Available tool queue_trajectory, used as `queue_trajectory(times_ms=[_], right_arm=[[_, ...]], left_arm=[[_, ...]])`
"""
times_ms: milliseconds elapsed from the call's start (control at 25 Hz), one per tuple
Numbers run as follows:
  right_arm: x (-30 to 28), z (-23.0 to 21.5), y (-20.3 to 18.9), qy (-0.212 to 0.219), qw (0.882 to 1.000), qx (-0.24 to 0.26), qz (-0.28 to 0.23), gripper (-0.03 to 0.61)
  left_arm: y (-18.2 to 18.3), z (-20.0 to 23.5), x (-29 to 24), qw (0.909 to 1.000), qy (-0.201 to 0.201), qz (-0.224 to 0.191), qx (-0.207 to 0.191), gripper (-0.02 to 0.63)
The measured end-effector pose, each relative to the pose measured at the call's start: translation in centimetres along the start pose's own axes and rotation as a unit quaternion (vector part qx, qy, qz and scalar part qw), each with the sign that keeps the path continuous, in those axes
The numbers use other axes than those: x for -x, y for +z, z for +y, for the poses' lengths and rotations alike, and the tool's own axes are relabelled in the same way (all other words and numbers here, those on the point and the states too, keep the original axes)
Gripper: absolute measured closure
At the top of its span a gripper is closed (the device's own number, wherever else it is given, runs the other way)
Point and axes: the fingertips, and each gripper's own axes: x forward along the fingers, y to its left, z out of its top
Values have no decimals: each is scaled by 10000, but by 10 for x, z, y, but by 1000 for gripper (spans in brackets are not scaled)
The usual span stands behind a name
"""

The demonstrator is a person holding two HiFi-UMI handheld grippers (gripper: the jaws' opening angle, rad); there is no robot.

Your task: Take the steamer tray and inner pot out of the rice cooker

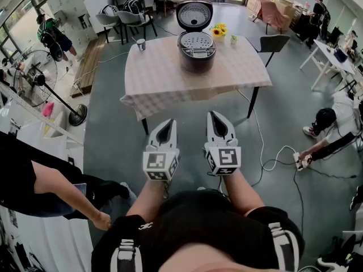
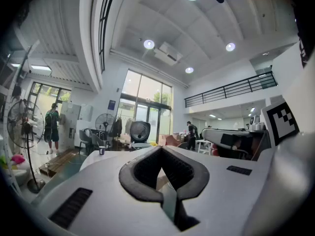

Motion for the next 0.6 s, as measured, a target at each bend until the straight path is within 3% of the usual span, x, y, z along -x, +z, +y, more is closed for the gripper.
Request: queue_trajectory(times_ms=[600], right_arm=[[-16, -84, -10, -109, 9994, -335, -16, 577]], left_arm=[[2, -28, -53, 9996, 254, -53, -77, 612]])
